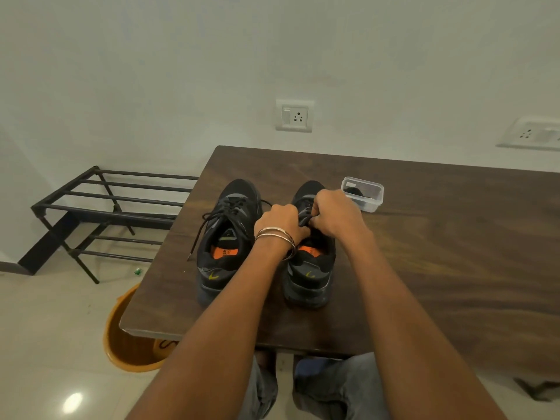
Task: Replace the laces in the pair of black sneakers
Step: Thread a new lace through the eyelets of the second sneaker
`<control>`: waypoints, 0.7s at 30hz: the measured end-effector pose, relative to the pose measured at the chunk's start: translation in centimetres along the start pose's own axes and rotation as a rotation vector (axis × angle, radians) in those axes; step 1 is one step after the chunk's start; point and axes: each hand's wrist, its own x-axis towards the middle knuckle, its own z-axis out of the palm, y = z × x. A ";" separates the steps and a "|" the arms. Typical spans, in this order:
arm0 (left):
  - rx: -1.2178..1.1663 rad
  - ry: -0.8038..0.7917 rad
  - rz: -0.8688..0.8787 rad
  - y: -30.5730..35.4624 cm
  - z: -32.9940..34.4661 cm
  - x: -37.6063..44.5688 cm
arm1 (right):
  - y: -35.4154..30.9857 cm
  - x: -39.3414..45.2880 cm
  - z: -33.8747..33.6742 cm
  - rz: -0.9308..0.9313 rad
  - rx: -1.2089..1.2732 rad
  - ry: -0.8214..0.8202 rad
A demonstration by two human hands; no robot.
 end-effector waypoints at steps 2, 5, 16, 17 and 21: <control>-0.007 -0.005 -0.008 -0.3 -0.1 0.0 | -0.5 0.1 -0.1 -0.016 -0.042 0.003; -0.024 0.003 -0.028 -0.5 -0.2 0.1 | -0.2 0.3 -0.2 0.075 0.137 0.067; -0.072 -0.031 -0.049 -0.9 0.1 0.6 | 1.2 0.3 -0.9 0.192 0.426 0.052; -0.069 -0.041 -0.053 -0.9 0.1 0.6 | 0.7 0.4 -0.8 0.140 0.354 0.003; -0.048 -0.089 -0.065 -0.7 0.3 0.4 | -0.4 0.3 -0.1 0.088 0.063 -0.045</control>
